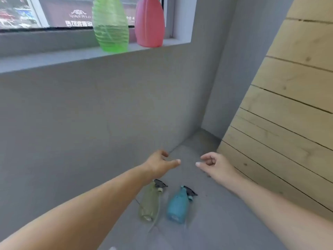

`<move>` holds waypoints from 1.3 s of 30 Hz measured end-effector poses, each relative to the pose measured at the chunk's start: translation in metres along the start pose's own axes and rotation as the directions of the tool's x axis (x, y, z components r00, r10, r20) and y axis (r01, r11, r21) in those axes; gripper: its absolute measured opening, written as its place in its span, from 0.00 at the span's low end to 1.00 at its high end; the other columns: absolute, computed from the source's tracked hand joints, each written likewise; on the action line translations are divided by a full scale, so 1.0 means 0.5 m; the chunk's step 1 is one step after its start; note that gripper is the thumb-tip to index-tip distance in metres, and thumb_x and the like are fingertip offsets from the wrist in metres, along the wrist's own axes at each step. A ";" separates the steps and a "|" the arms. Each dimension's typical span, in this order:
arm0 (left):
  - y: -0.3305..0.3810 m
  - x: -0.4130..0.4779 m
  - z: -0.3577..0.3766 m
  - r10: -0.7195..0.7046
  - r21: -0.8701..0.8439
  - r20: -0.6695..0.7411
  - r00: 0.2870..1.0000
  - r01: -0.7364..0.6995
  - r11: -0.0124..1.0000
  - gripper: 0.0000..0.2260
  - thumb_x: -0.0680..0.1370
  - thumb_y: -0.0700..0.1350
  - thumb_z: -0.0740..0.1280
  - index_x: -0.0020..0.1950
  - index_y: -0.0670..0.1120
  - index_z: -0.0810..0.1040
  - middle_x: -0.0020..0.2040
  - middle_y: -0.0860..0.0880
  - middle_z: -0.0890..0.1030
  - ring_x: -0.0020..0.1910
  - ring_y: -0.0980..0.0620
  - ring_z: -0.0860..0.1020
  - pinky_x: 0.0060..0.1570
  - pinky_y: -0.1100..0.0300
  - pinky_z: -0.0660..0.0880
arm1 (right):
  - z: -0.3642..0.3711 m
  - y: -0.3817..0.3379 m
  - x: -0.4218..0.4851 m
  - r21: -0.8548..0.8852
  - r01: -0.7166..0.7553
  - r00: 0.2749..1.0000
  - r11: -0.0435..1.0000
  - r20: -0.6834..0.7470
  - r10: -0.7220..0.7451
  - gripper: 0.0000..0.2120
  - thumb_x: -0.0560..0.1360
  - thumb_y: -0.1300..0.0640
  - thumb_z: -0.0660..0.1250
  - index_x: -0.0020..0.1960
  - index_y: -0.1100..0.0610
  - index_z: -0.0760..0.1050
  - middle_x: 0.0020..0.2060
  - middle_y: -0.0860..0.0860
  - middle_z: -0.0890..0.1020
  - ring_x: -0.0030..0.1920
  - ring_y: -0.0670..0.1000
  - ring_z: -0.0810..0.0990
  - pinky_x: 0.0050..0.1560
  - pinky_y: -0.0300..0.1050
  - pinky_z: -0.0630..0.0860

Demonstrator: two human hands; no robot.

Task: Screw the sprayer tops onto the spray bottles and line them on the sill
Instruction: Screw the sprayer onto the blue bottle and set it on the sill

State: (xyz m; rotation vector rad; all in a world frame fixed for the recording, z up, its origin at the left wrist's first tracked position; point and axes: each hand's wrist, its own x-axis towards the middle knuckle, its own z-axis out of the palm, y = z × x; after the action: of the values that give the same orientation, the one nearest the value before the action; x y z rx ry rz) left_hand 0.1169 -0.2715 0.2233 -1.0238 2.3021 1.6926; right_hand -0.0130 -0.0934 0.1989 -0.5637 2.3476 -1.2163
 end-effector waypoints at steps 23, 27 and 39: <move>-0.330 0.240 0.333 -0.450 0.113 0.025 0.892 0.445 0.888 0.33 0.72 0.57 0.76 0.70 0.43 0.67 0.64 0.44 0.78 0.57 0.44 0.79 0.53 0.53 0.80 | 0.237 0.458 0.189 -0.022 -0.405 0.914 0.914 0.027 0.405 0.30 0.68 0.51 0.79 0.65 0.61 0.75 0.58 0.56 0.82 0.53 0.51 0.79 0.56 0.42 0.74; -0.347 0.234 0.344 -0.528 -0.071 0.038 0.848 0.529 0.845 0.31 0.74 0.55 0.76 0.70 0.43 0.68 0.59 0.48 0.76 0.53 0.47 0.76 0.50 0.54 0.78 | 0.244 0.468 0.208 -0.114 -0.394 0.916 0.912 0.031 0.400 0.29 0.67 0.49 0.79 0.63 0.60 0.76 0.50 0.51 0.79 0.50 0.51 0.78 0.51 0.42 0.73; -0.347 0.177 0.325 -0.551 -0.303 0.237 0.800 0.600 0.740 0.34 0.66 0.55 0.78 0.67 0.49 0.70 0.62 0.46 0.80 0.56 0.47 0.83 0.52 0.48 0.85 | 0.213 0.444 0.194 0.001 -0.503 0.850 0.864 0.180 0.495 0.11 0.69 0.60 0.76 0.47 0.65 0.81 0.40 0.57 0.82 0.42 0.56 0.83 0.51 0.54 0.83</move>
State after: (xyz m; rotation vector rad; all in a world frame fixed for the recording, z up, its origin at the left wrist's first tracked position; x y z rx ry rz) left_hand 0.0998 -0.1953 -0.0178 -1.4482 1.3743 1.8464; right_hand -0.0687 -0.0971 -0.0599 -0.0222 2.1195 -0.9320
